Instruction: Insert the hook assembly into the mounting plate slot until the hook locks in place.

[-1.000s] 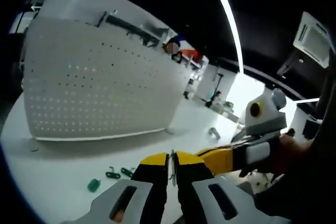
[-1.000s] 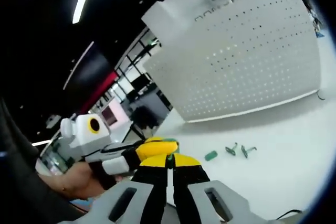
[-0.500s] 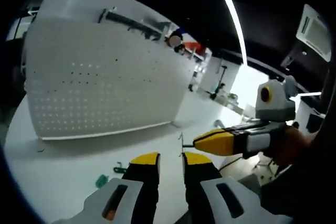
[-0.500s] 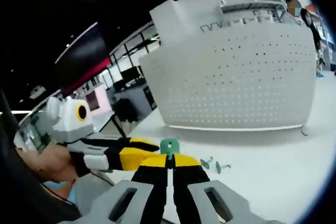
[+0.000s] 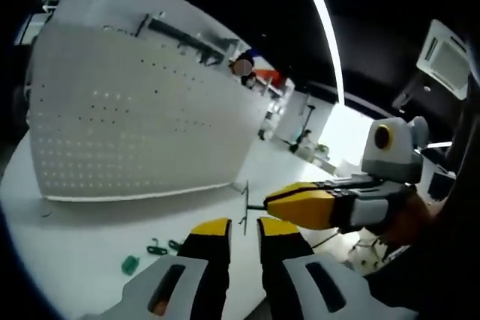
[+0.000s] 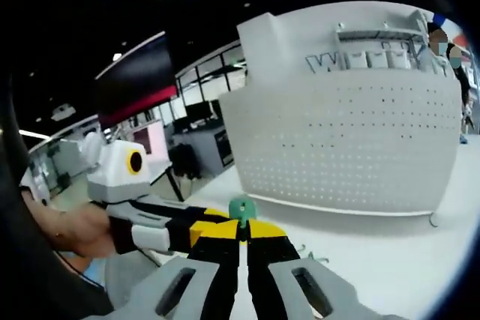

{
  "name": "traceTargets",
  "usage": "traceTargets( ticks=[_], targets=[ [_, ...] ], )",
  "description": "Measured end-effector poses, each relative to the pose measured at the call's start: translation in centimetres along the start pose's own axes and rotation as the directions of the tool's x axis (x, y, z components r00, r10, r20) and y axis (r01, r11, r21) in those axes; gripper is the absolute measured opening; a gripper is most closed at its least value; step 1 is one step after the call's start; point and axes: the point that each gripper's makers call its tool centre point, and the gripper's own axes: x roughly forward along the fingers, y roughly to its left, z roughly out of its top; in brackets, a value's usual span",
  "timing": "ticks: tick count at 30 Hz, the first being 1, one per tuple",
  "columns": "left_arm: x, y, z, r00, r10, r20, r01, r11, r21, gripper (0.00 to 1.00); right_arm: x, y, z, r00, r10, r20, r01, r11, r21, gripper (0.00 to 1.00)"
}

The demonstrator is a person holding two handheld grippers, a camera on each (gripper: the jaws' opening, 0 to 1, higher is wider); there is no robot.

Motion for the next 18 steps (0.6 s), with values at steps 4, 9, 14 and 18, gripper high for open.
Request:
traceTargets(
  ticks=[4, 9, 14, 18],
  targets=[
    [-0.12, -0.19, -0.15, 1.0, -0.005, -0.002, 0.005, 1.0, -0.001, 0.06, -0.02, 0.15, 0.01, 1.0, 0.007, -0.001, -0.007, 1.0, -0.014, 0.0],
    [-0.39, -0.2, -0.16, 1.0, 0.0, 0.002, 0.0, 1.0, 0.003, 0.05, -0.05, 0.44, -0.01, 1.0, 0.015, 0.0, -0.015, 1.0, -0.013, 0.0],
    [-0.45, -0.21, -0.19, 1.0, 0.009, -0.004, -0.009, 1.0, 0.03, 0.05, 0.01, 0.79, -0.12, 1.0, 0.024, -0.007, -0.024, 0.999, -0.027, 0.0],
    [-0.49, -0.26, -0.15, 1.0, 0.015, -0.004, -0.014, 0.997, 0.07, 0.04, -0.04, 0.95, -0.13, 1.0, 0.023, -0.007, -0.023, 0.999, -0.036, 0.0]
  ],
)
